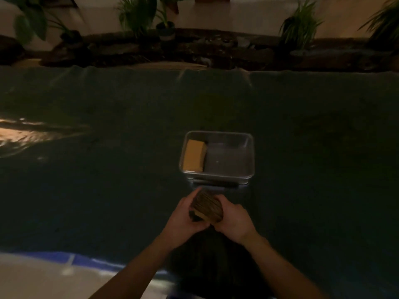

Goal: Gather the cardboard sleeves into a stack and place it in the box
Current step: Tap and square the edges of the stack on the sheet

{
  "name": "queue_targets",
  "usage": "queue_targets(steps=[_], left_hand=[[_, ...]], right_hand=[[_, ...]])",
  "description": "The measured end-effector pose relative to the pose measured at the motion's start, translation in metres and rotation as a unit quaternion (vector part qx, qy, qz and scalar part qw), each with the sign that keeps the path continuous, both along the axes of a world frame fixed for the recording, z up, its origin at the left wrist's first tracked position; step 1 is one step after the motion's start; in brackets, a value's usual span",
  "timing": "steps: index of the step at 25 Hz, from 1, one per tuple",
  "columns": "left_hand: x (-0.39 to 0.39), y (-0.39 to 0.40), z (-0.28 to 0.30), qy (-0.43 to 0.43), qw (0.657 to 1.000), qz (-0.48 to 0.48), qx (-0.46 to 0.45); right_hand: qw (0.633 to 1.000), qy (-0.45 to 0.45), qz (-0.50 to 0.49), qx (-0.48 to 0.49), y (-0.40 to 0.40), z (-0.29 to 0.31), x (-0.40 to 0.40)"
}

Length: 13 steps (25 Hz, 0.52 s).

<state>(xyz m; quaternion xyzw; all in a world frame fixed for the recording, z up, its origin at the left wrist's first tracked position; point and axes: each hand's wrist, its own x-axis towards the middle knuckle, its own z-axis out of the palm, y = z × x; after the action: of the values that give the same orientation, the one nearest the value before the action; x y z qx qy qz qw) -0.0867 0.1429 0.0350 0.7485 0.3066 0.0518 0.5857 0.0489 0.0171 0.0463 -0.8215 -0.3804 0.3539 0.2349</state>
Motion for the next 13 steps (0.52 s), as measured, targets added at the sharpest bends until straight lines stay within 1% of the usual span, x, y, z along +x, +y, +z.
queue_targets(steps=[1, 4, 7, 9, 11, 12, 13], left_hand=[[-0.017, 0.017, -0.003, -0.002, 1.0, 0.01, -0.008], [-0.057, 0.064, -0.013, 0.017, 0.999, 0.039, -0.004], [-0.071, 0.09, -0.022, 0.041, 0.998, 0.037, -0.007], [-0.073, 0.094, -0.03, 0.054, 0.996, 0.043, -0.057], [-0.071, 0.093, -0.043, 0.073, 0.989, 0.071, -0.109], [-0.068, 0.092, -0.05, 0.085, 0.989, 0.078, -0.096], [-0.064, 0.092, -0.056, 0.098, 0.99, 0.076, -0.063]], right_hand=[[1.0, -0.021, 0.018, -0.003, 0.017, -0.001, -0.015], [0.998, -0.044, 0.054, -0.006, 0.064, -0.009, -0.048], [0.994, -0.06, 0.088, -0.009, 0.091, -0.022, -0.062], [0.995, -0.042, 0.087, -0.025, 0.099, -0.034, -0.065], [0.994, -0.01, 0.092, -0.06, 0.101, -0.048, -0.064], [0.993, -0.002, 0.092, -0.074, 0.102, -0.054, -0.063], [0.992, -0.002, 0.093, -0.083, 0.102, -0.058, -0.062]])
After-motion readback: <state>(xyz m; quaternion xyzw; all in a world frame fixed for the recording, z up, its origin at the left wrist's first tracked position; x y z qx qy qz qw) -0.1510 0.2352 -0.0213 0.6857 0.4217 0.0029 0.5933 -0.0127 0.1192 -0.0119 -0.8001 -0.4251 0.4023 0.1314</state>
